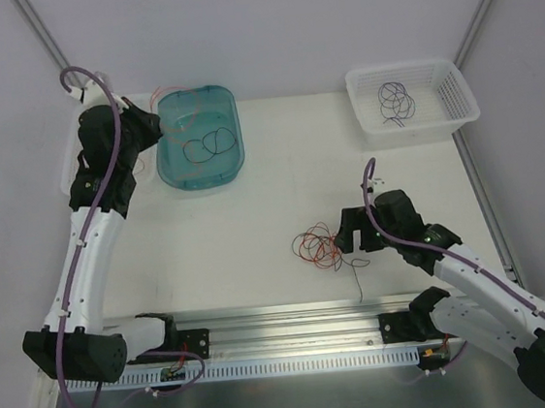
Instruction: Untangle the cables
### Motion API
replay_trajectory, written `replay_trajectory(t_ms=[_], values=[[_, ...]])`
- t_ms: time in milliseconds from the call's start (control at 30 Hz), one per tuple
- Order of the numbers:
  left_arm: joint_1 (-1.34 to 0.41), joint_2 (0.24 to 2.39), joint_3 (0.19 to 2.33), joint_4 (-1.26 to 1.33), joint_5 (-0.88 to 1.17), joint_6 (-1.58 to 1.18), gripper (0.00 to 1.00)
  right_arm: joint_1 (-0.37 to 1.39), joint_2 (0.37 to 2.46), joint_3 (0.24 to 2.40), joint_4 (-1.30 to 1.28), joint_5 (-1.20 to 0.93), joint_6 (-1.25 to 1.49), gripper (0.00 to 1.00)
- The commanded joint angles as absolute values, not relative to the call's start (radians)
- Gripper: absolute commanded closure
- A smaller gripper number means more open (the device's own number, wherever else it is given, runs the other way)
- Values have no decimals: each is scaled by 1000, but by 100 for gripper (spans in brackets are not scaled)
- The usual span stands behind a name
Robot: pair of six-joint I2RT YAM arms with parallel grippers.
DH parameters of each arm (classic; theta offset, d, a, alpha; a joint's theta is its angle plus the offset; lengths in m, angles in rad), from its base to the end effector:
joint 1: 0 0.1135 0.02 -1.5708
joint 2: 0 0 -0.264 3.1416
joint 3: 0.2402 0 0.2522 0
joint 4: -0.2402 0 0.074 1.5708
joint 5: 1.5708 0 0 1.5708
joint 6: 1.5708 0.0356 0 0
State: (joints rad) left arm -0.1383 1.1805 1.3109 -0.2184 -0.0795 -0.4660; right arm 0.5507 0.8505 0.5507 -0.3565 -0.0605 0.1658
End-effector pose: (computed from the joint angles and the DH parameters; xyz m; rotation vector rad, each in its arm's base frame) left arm 0.2616 -0.0336 0.4394 -0.3328 1.6399 -0.3922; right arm 0.1560 0.0983 0.2301 -0.4663 2.2166 0.4549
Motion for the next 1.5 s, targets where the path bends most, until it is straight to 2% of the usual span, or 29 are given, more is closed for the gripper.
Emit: replay_trajectory(t_ms=[0,200,400,667,767,867,900,967,1000,1100,1200,1467], values=[[-88,1219,1489,-181,-101,-416,100,557,799,589,-406,-34,133,4],[-6,1336,1641,-150,-292,-345,99,555,765,589,-414,-31,120,1],[41,1474,1660,35,-472,-215,97,557,767,594,-419,-43,98,0],[107,1682,1712,176,-522,-86,99,555,770,601,-431,-29,81,1],[120,1733,1721,179,-508,-66,96,557,790,600,-434,-20,81,1],[135,1804,1706,176,-463,-52,85,555,810,600,-437,-11,80,0],[138,1837,1685,176,-456,-51,71,555,814,601,-437,-9,80,1],[143,1864,1648,167,-460,-43,54,557,831,606,-434,-6,80,0],[141,1864,1632,167,-453,-44,32,555,836,612,-436,-6,81,0],[141,1826,1565,166,-404,-74,8,555,845,617,-433,-8,78,0],[140,1772,1526,137,-312,-106,1,557,847,617,-433,-8,77,0],[58,1564,1361,43,-105,-258,1,557,824,624,-463,32,97,0]])
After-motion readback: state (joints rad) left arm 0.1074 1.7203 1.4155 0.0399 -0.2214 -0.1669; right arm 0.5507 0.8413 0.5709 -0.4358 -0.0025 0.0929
